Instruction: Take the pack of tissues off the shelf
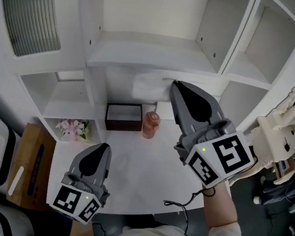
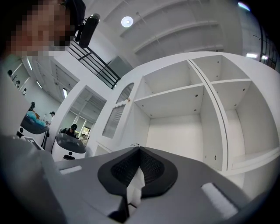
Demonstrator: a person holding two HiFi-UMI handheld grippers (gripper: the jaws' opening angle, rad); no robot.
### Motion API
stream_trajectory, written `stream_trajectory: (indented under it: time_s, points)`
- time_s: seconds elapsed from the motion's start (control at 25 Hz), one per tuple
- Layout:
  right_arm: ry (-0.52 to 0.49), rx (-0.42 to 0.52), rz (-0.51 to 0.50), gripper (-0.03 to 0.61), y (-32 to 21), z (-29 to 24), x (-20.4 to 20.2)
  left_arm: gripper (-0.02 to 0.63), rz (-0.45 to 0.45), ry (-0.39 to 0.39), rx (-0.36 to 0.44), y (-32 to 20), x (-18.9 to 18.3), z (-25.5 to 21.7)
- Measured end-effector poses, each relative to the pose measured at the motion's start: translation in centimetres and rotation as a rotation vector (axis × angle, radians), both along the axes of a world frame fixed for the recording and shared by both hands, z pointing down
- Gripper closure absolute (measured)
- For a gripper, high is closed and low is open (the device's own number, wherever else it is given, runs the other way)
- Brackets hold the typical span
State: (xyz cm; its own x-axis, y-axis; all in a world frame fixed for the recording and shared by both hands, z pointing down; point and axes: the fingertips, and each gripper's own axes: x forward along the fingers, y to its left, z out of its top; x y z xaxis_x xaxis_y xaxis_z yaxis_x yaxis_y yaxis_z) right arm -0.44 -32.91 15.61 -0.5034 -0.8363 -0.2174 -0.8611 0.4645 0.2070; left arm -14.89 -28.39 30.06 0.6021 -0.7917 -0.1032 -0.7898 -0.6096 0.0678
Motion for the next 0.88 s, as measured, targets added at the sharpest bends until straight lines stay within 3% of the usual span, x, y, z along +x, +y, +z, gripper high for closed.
stream_trajectory:
  time_s: [0.88]
  points:
    - [-0.072,-0.142,0.059,0.58,9.1,8.3,1.1,0.612,0.132,-0.035,-0.007,6.8,2.1,1.0]
